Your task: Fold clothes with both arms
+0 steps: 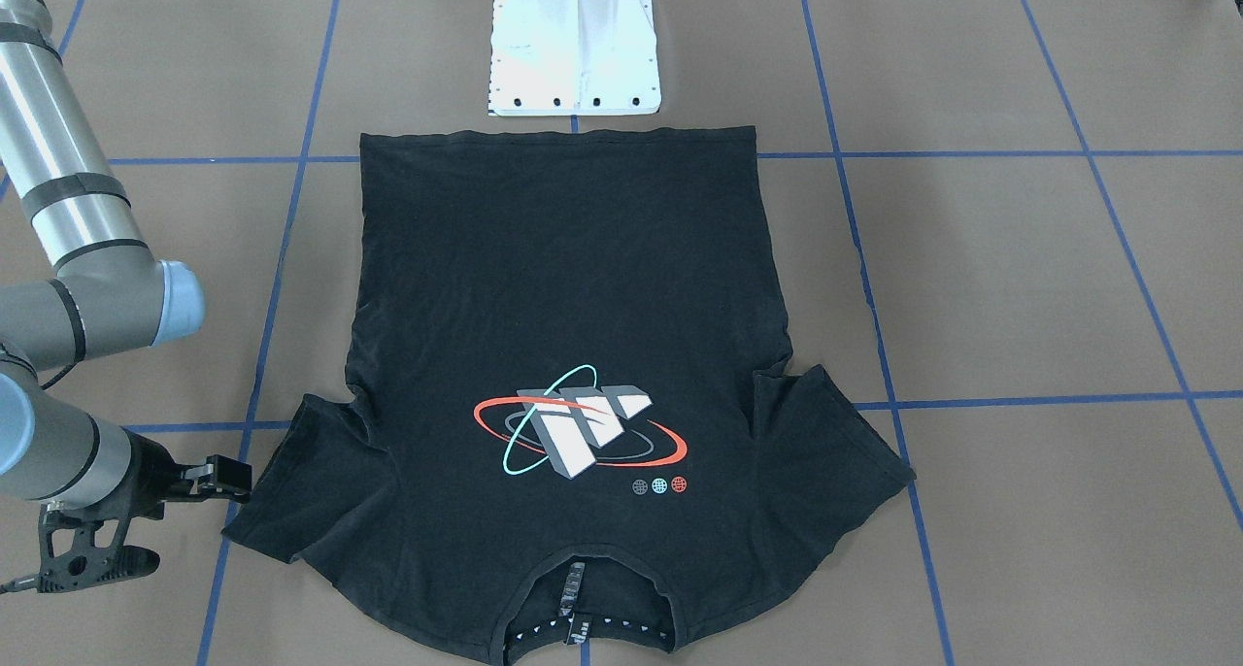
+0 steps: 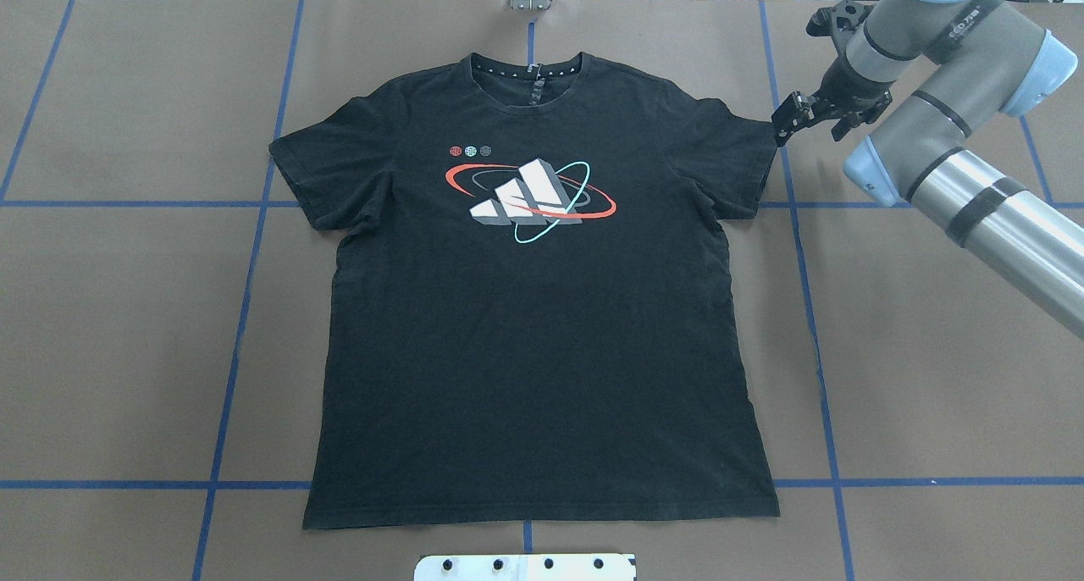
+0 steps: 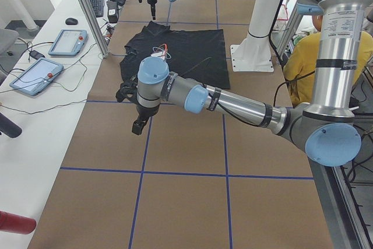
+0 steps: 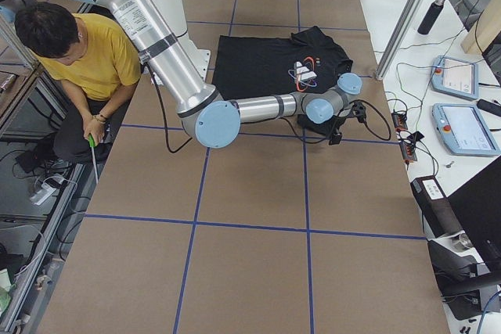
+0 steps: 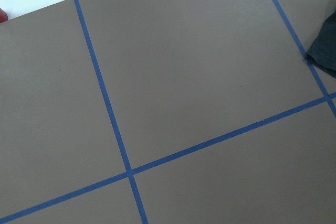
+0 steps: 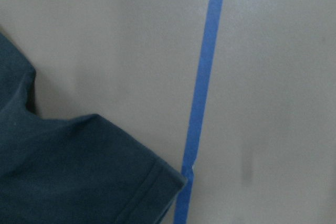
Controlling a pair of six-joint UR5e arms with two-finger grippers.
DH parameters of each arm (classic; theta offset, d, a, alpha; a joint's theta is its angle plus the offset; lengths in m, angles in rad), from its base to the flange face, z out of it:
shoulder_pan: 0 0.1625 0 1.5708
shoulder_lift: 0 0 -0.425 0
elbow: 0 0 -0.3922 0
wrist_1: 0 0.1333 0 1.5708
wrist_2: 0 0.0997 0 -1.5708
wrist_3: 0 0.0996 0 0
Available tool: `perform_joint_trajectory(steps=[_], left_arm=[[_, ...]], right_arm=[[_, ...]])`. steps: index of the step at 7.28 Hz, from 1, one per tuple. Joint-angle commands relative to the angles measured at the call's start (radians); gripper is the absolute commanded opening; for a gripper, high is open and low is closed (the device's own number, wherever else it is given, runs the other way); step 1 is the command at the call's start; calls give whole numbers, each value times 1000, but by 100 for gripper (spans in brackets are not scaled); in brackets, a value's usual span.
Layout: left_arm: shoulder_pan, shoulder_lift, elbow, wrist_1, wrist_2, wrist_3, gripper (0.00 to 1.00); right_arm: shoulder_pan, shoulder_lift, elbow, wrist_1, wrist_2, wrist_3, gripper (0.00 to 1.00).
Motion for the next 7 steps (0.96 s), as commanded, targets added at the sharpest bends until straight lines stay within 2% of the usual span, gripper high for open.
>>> perform_joint_trajectory(steps=[1, 2, 3, 4, 6, 7], left_arm=[[0, -1, -2, 0, 1, 0, 100], [0, -1, -6, 0, 1, 0, 100], [0, 1, -10, 0, 1, 0, 100], [0, -1, -10, 0, 1, 1, 100], [0, -1, -10, 0, 1, 0, 100], [0, -1, -10, 0, 1, 0, 100]], right_arm=[[-2, 59, -129, 102, -9, 0, 93], [-5, 72, -160, 118, -8, 0, 92], [-7, 72, -162, 118, -8, 0, 85], [-8, 72, -163, 118, -6, 5, 64], [-8, 63, -163, 118, 2, 16, 13], [-8, 66, -162, 118, 5, 28, 0]])
